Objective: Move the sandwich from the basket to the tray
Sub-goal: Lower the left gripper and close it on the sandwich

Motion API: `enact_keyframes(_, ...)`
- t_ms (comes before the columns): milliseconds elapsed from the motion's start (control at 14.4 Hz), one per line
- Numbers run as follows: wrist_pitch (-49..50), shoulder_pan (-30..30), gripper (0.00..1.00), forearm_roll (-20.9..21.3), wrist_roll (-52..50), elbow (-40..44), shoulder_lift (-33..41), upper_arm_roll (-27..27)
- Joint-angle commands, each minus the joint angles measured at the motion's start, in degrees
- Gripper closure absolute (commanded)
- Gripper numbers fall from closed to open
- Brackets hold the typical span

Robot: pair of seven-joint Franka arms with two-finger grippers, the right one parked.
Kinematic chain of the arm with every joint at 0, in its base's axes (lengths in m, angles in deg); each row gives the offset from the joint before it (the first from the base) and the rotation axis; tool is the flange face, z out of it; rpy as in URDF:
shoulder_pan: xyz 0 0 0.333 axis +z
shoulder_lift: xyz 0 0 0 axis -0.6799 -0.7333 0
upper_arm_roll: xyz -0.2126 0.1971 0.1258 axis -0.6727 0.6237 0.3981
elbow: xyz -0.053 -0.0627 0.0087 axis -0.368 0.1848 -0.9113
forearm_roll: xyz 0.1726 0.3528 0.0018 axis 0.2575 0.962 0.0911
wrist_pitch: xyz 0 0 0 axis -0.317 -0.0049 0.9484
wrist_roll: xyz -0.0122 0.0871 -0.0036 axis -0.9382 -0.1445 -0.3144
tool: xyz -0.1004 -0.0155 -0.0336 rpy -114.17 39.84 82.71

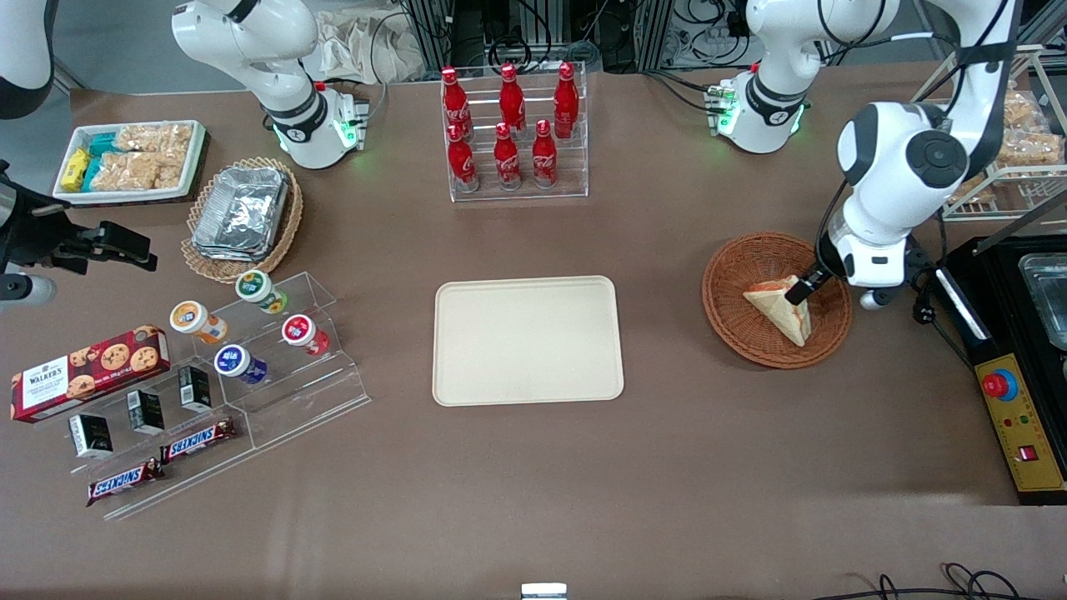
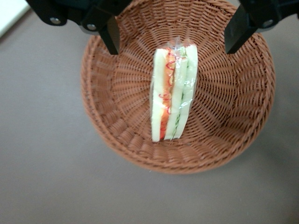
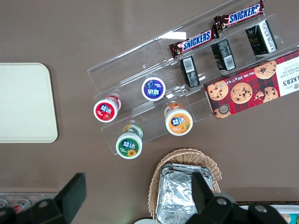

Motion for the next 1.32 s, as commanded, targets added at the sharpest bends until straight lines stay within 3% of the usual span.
enact_keyframes(0,-5.6,0.3,0.0,-0.1,-2.1,-2.1,-2.7,0.1)
enact_keyframes(485,-12.2,0.0,0.0,-0.1,-8.8,-2.8,-8.8,0.1)
enact_keyframes(554,-12.6,0.0,0.07,0.0,-8.8,-2.7,-9.4,0.1)
enact_keyframes(624,-12.8,-0.1,0.35,-0.1,-8.8,-2.7,-9.6,0.0)
enact_keyframes(693,-12.8,-0.1,0.79,-0.1,-8.8,-2.6,-9.8,0.0)
enact_keyframes(762,-12.8,-0.2,1.0,0.0,-8.8,-2.5,-9.9,0.0)
enact_keyframes(1248,-8.2,-0.6,1.0,1.6,-7.6,0.0,-5.9,-0.6)
